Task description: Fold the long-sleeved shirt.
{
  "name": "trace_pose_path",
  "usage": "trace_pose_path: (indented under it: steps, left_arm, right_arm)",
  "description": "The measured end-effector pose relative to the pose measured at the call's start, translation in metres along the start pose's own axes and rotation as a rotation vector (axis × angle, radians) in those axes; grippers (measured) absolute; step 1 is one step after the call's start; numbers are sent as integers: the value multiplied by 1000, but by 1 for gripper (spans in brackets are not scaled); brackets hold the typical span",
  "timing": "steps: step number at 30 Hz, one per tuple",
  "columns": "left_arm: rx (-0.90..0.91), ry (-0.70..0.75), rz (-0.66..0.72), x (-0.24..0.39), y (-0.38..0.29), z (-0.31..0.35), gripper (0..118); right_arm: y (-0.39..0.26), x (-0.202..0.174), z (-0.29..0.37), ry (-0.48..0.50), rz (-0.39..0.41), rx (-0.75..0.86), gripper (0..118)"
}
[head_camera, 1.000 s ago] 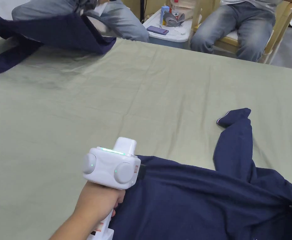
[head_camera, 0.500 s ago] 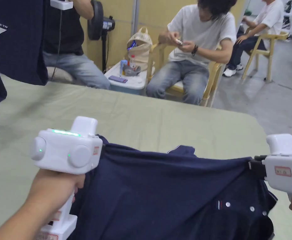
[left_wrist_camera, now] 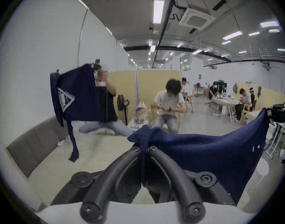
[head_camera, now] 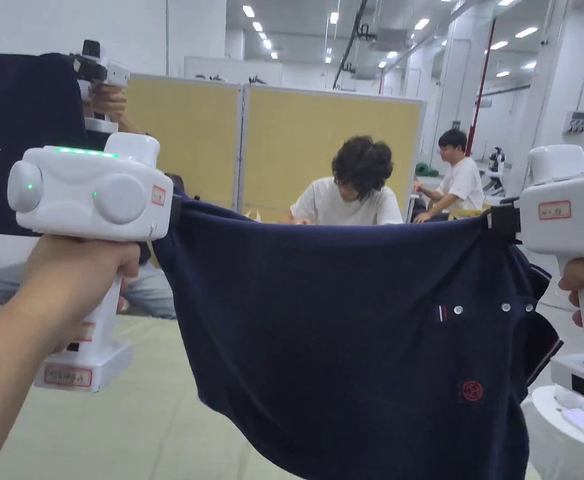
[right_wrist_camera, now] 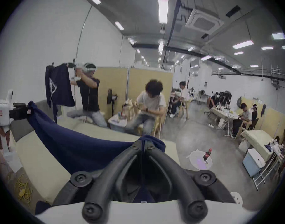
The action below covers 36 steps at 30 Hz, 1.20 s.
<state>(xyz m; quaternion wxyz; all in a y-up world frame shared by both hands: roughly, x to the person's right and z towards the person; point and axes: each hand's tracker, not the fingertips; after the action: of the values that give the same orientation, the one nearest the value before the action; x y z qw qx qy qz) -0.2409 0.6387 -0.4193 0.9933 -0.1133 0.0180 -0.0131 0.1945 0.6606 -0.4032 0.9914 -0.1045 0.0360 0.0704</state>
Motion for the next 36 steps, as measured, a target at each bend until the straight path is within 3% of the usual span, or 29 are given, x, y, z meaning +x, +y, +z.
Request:
trace_pose_path:
  steps: [11, 18, 36]
  left_arm:
    - [119, 30, 11, 7, 119, 54, 0]
    - [172, 49, -8, 12, 153, 54, 0]
    - [282, 89, 52, 41, 201, -82, 0]
  right_arm:
    - [126, 13, 65, -79, 21, 145, 3]
    - [171, 10, 65, -123, 32, 193, 3]
    - [229, 22, -83, -169, 5, 293, 3]
